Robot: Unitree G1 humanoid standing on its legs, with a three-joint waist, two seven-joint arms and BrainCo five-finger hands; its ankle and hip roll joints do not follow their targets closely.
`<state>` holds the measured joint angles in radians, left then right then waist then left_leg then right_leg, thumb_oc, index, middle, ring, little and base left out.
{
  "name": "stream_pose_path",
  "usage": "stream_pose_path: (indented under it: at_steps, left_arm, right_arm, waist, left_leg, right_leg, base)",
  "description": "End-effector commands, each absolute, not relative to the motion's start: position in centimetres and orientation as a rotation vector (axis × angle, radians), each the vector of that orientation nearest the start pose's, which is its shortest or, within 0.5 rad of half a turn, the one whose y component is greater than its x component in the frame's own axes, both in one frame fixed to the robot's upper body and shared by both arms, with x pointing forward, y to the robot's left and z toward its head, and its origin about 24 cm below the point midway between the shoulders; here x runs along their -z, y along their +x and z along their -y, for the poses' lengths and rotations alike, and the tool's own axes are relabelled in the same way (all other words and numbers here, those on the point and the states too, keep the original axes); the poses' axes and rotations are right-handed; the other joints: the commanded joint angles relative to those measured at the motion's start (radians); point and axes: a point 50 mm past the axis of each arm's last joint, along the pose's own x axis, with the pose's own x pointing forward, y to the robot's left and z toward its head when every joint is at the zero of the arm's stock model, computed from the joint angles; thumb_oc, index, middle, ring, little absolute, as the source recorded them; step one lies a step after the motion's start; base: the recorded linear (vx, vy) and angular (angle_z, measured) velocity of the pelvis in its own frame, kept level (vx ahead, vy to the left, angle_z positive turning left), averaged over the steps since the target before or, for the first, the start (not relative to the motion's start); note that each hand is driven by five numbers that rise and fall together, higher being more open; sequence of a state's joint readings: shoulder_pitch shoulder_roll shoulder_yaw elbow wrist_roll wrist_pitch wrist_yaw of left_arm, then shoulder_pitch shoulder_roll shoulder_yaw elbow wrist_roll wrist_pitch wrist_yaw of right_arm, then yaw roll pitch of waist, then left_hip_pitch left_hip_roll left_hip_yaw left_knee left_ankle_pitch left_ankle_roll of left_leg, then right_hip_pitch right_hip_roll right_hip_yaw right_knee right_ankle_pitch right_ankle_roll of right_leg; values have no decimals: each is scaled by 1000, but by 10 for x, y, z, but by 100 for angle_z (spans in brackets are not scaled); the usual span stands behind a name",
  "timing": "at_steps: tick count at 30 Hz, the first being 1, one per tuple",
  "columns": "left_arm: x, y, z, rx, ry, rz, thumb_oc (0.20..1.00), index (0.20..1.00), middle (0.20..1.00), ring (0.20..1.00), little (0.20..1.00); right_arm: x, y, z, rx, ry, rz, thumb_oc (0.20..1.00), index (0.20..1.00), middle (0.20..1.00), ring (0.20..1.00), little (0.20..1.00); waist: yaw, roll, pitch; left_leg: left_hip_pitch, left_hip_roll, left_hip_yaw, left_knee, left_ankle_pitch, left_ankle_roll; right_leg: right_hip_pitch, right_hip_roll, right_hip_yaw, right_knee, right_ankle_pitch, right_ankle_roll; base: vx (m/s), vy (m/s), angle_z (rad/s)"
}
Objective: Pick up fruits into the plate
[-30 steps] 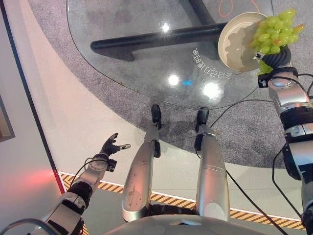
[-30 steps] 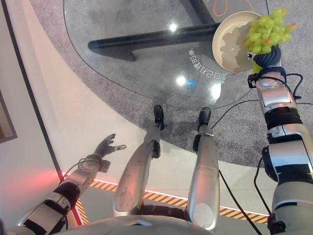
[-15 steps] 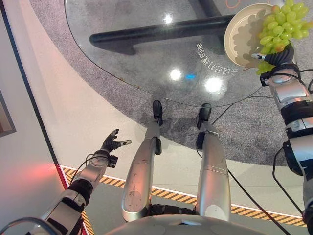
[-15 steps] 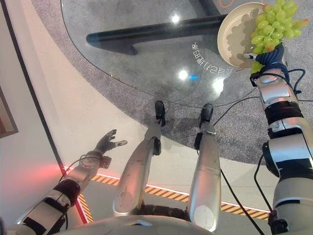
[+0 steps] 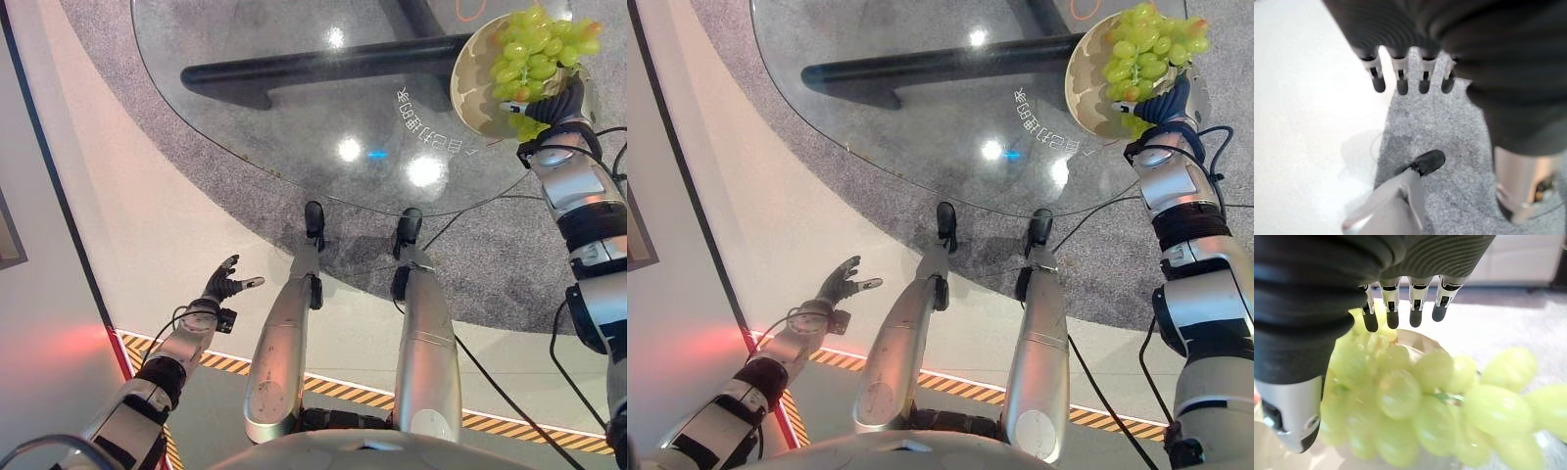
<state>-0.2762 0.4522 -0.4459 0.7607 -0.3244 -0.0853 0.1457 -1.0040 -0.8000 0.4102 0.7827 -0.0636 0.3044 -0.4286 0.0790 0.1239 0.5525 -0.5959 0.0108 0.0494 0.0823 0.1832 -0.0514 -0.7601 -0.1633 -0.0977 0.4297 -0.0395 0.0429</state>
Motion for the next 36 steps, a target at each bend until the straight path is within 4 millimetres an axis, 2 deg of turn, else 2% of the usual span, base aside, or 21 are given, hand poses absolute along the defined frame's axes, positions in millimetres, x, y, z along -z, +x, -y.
stream_pose_path:
  at_steps: [1,7,12,19,23,24,26,28,29,30,31,32,35,36]
  left_arm:
    - [59,252,-231,-37,346,-527,1000,1000,1000,1000,1000]
    - [60,252,-236,-57,345,-546,1000,1000,1000,1000,1000]
    - [61,252,-238,-63,344,-560,1000,1000,1000,1000,1000]
    - [68,245,-241,-69,336,-602,1000,1000,1000,1000,1000]
    - [75,236,-244,-86,303,-630,1000,1000,1000,1000,1000]
    - [78,233,-245,-95,283,-644,1000,1000,1000,1000,1000]
    - [79,232,-245,-99,270,-646,1000,1000,1000,1000,1000]
    - [84,226,-246,-105,223,-668,1000,1000,1000,1000,1000]
    - [89,220,-246,-109,188,-686,1000,1000,1000,1000,1000]
    - [92,215,-245,-112,179,-700,1000,1000,1000,1000,1000]
    - [96,209,-245,-115,176,-718,1000,1000,1000,1000,1000]
    - [97,207,-245,-114,176,-721,1000,1000,1000,1000,1000]
    - [109,189,-244,-113,154,-770,1000,1000,1000,1000,1000]
    - [115,181,-242,-115,141,-799,1000,1000,1000,1000,1000]
  right_arm:
    - [-239,370,309,732,-1114,112,1000,1000,1000,1000,1000]
    - [-230,371,302,704,-1098,100,1000,1000,1000,1000,1000]
    - [-226,370,304,701,-1068,90,1000,1000,1000,1000,1000]
    - [-217,367,300,671,-931,122,1000,1000,1000,1000,1000]
    - [-201,360,291,612,-802,153,1000,1000,1000,1000,1000]
    - [-186,354,285,578,-719,157,1000,1000,1000,1000,1000]
    - [-179,351,282,559,-670,156,1000,1000,1000,1000,1000]
    - [-148,337,272,500,-522,141,1000,1000,1000,1000,1000]
    - [-124,324,267,473,-452,120,1000,1000,1000,1000,1000]
    - [-109,315,266,456,-418,103,1000,1000,1000,1000,1000]
    - [-95,305,266,441,-385,81,1000,1000,1000,1000,1000]
    - [-92,303,266,439,-378,75,1000,1000,1000,1000,1000]
    - [-56,280,264,416,-351,5,1000,1000,1000,1000,1000]
    - [-38,270,261,401,-342,-53,1000,1000,1000,1000,1000]
  waist:
    - [-20,-3,-32]
    - [-13,-34,-32]
    - [-8,-46,-32]
    - [-9,-63,-32]
    - [-24,-79,-32]
    - [-36,-88,-32]
    - [-42,-93,-32]
    - [-60,-107,-32]
    - [-73,-115,-33]
    - [-78,-118,-41]
    - [-84,-123,-65]
    - [-84,-124,-71]
    - [-96,-137,-136]
    - [-99,-143,-172]
  left_leg:
    - [-5,-57,-27,171,-197,41]
    - [29,-57,-30,163,-203,48]
    - [53,-58,-33,157,-206,53]
    - [106,-55,-29,144,-214,55]
    - [173,-46,-15,124,-219,48]
    - [215,-38,-7,111,-223,44]
    - [230,-35,-3,103,-218,42]
    - [303,-21,12,79,-227,35]
    - [360,-11,23,61,-228,29]
    - [389,-7,28,48,-229,27]
    - [406,-4,34,34,-225,25]
    - [413,-4,35,30,-225,24]
    - [477,4,50,-3,-229,16]
    - [508,6,54,-17,-232,13]
  right_leg:
    - [69,39,-40,-133,66,40]
    - [109,39,-47,-143,68,45]
    - [135,39,-53,-151,70,49]
    - [189,36,-59,-167,70,52]
    - [254,39,-56,-190,66,52]
    - [292,40,-51,-200,64,53]
    - [308,39,-49,-209,68,53]
    - [379,40,-42,-229,60,55]
    - [437,38,-39,-249,60,56]
    - [467,37,-40,-262,61,58]
    - [487,33,-40,-280,68,60]
    - [494,33,-40,-285,68,61]
    - [569,29,-37,-329,71,69]
    - [605,28,-37,-349,72,72]
  base:
    - [5,39,4]
    - [16,42,4]
    - [8,21,6]
    - [9,24,2]
    - [19,51,-1]
    - [10,44,-1]
    - [3,16,0]
    - [43,29,-4]
    - [68,31,-3]
    - [76,24,-2]
    - [64,9,-3]
    - [72,7,-3]
    - [118,-3,-9]
    - [118,-7,-7]
